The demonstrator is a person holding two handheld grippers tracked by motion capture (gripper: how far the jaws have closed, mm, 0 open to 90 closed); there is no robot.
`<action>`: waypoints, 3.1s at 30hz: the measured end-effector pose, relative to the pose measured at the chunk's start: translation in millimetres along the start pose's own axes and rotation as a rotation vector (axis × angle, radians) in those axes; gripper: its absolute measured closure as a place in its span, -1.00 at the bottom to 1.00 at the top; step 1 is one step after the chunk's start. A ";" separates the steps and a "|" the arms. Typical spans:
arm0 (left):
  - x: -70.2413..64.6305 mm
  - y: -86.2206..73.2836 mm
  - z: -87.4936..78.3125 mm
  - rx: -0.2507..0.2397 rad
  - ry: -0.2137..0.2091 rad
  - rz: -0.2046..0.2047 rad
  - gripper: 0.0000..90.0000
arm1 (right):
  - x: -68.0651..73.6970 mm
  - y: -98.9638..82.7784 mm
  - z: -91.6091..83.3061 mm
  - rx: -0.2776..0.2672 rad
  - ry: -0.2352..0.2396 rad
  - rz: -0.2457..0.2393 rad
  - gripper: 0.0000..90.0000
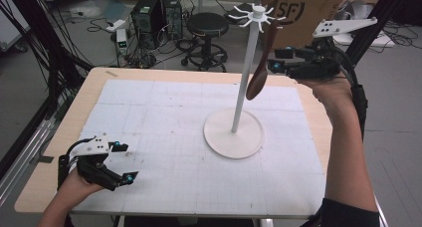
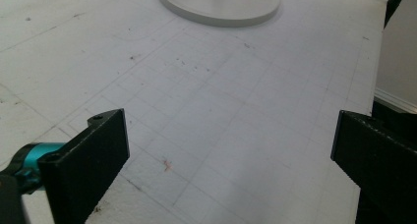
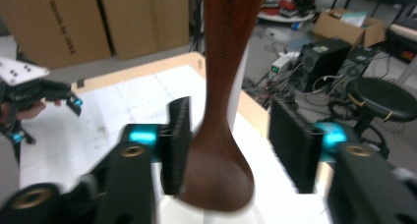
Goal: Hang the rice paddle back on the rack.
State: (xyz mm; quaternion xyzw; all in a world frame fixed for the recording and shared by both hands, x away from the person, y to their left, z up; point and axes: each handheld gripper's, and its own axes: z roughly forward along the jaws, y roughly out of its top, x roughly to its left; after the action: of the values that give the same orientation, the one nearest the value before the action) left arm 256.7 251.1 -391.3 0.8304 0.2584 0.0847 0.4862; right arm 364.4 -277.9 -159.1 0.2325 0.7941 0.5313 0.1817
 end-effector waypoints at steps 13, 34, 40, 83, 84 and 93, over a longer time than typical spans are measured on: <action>0.4 1.4 -0.6 -0.010 0.005 0.003 -0.96 | 20.5 -14.3 -7.1 -0.094 0.070 0.001 -0.78; 5.2 4.4 -9.8 -0.110 0.032 -0.027 -0.96 | 46.5 -71.8 2.6 -0.154 0.056 0.047 -0.98; 6.6 6.1 -11.9 -0.135 0.037 -0.027 -0.96 | 52.7 -91.0 6.6 -0.146 0.054 0.056 -0.98; 9.2 10.1 -12.6 -0.206 0.004 -0.015 -0.96 | 90.3 -198.9 38.3 -0.037 0.142 0.095 -0.98; 9.2 9.8 -12.5 -0.209 0.004 -0.016 -0.96 | 90.6 -200.9 38.6 -0.044 0.140 0.099 -0.98; 9.2 7.2 -8.6 -0.216 -0.010 -0.010 -0.96 | 92.5 -215.6 41.4 -0.061 0.133 0.124 -0.98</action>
State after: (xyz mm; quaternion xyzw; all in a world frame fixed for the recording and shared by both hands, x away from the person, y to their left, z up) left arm 263.7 259.5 -381.8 0.7723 0.2497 0.1057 0.5746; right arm 272.2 -265.1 -378.4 0.2395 0.7721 0.5797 0.1022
